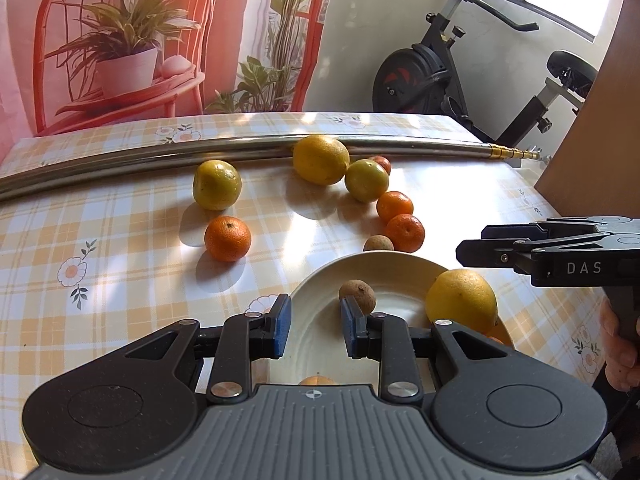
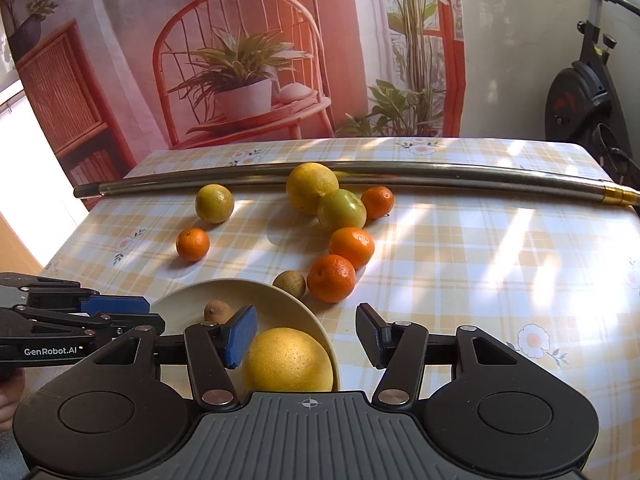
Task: Organize fruits
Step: 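Grasp a third kiwi with the left gripper while the right moves toward the mandarins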
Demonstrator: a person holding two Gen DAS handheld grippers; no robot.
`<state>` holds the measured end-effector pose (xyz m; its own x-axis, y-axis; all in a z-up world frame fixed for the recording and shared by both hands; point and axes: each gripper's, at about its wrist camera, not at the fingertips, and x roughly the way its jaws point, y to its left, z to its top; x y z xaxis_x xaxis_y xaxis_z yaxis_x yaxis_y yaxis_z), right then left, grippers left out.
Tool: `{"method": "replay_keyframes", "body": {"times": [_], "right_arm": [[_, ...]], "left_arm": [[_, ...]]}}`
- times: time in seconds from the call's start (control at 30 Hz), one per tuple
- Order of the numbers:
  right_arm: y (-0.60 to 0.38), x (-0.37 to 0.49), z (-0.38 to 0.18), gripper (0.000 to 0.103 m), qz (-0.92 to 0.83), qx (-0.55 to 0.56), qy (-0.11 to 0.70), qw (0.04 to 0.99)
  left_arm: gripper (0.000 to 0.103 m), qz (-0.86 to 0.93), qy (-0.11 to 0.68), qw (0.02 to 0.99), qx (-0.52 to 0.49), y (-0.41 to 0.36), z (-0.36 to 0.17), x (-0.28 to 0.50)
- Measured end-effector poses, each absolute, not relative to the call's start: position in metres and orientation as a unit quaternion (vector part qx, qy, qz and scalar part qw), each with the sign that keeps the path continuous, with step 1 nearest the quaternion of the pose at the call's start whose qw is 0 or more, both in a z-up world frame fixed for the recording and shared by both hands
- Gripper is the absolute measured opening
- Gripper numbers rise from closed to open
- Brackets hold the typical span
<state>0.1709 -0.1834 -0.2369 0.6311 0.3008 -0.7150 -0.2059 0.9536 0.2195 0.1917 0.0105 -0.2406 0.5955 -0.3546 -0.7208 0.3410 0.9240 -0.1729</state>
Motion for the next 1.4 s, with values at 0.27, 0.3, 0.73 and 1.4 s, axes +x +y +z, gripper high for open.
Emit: {"method": "replay_keyframes", "body": {"times": [0.27,0.3,0.73,1.4], "right_arm": [[-0.199,0.195,-0.228,0.051,0.111,0.081,0.398,0.907],[-0.201,0.197,-0.227,0.051,0.109,0.081,0.394,0.909],[-0.220,0.235,-0.227,0.051,0.081,0.077,0.393,0.913],[-0.234,0.236,-0.246,0.051,0.071,0.101,0.407,0.905]], "left_arm": [[0.029,-0.195,0.381,0.903,-0.023,0.007,-0.211,0.219],[0.029,-0.195,0.377,0.905,-0.024,0.005,-0.208,0.224],[0.029,-0.248,0.464,0.850,-0.033,-0.036,-0.243,0.282],[0.028,-0.276,0.551,0.783,-0.080,-0.059,-0.289,0.314]]}}
